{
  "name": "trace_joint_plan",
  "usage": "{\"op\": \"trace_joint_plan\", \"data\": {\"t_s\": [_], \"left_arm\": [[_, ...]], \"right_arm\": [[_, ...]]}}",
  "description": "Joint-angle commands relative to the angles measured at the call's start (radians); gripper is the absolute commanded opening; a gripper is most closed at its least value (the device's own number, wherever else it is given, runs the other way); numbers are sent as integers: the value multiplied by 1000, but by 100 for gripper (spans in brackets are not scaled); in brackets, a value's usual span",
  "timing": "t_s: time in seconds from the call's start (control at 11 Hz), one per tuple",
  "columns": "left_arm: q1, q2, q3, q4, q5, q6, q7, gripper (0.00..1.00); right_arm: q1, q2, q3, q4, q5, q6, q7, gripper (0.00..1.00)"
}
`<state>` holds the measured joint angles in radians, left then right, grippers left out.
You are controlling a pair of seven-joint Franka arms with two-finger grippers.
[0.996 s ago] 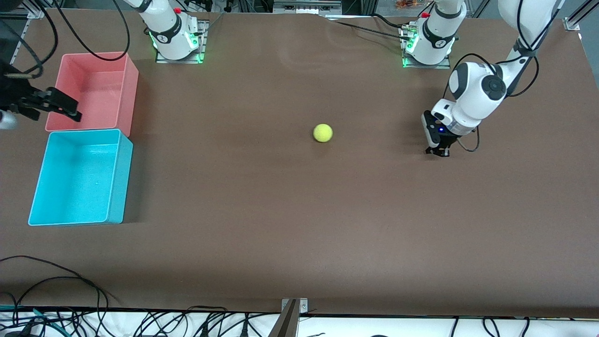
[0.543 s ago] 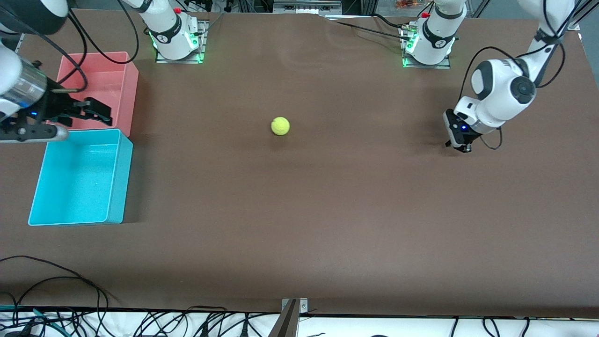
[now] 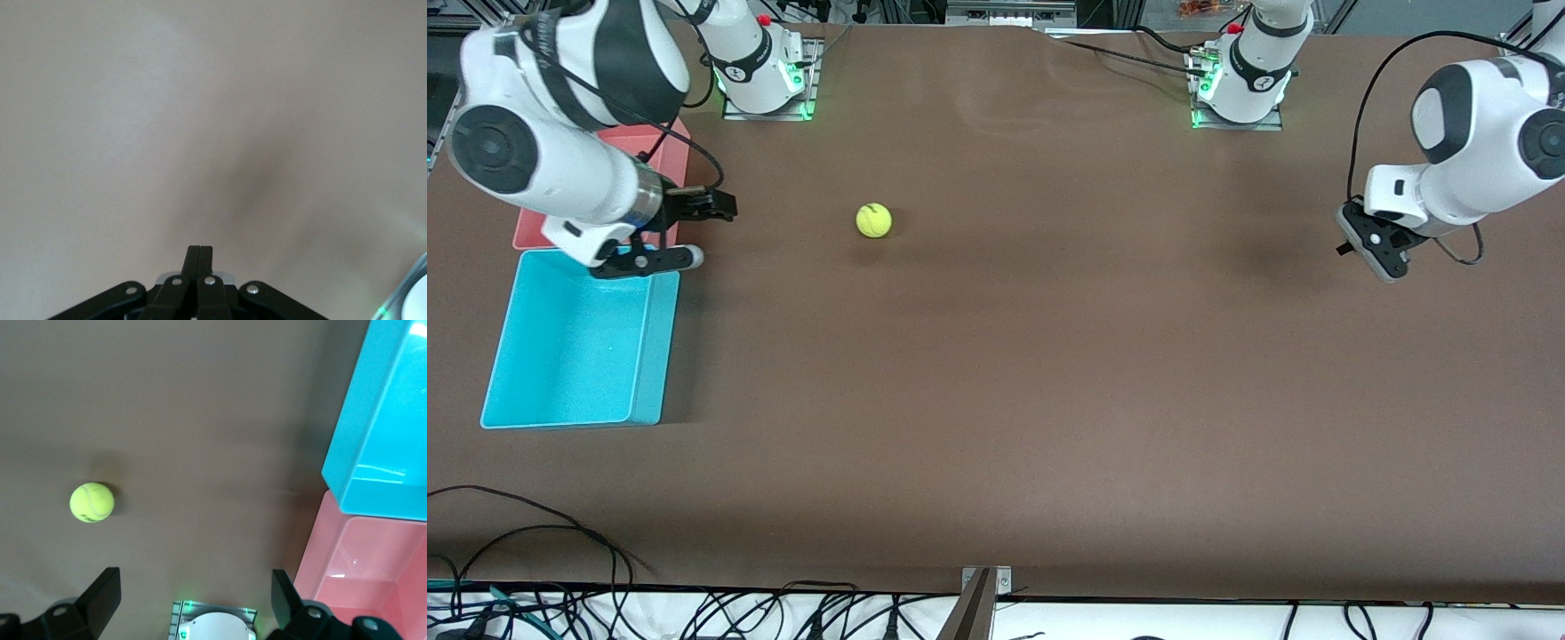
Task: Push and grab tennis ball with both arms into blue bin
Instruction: 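Grasp the rolling ball with the right gripper while the left gripper withdraws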
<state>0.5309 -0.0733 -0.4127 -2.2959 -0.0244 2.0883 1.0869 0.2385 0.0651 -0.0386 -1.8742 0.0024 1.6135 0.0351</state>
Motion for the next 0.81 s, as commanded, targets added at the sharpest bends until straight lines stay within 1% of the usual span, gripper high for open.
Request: {"op": "trace_joint_plan", "data": {"t_s": [0.0,0.09,0.27,0.36,0.45,0.54,0.63,0.72], "left_arm": [[8,1,-59,165,-19,-166,-297,0],[8,0,-64,208,-22,-198,-421,6],[8,0,-64,257,-32,-208,-609,29],[8,-3,-66,274,-40,-211,-687,41],[6,-9,-67,292,-43,-217,-763,78],[6,-11,-70,312,-43,-224,-819,100],[3,-11,-72,347,-43,-264,-882,100],[-3,-11,-90,380,-43,-292,-986,100]], "right_arm": [[1,-67,65,-162,7,55,63,100],[1,-83,81,-227,7,99,63,100],[1,-125,89,-365,8,153,65,100],[-1,-130,95,-409,8,170,62,100],[1,-130,95,-440,8,170,62,100],[1,-123,103,-477,7,186,68,100],[-1,-111,103,-517,7,215,68,100],[-2,-120,103,-584,7,264,69,100]]}}
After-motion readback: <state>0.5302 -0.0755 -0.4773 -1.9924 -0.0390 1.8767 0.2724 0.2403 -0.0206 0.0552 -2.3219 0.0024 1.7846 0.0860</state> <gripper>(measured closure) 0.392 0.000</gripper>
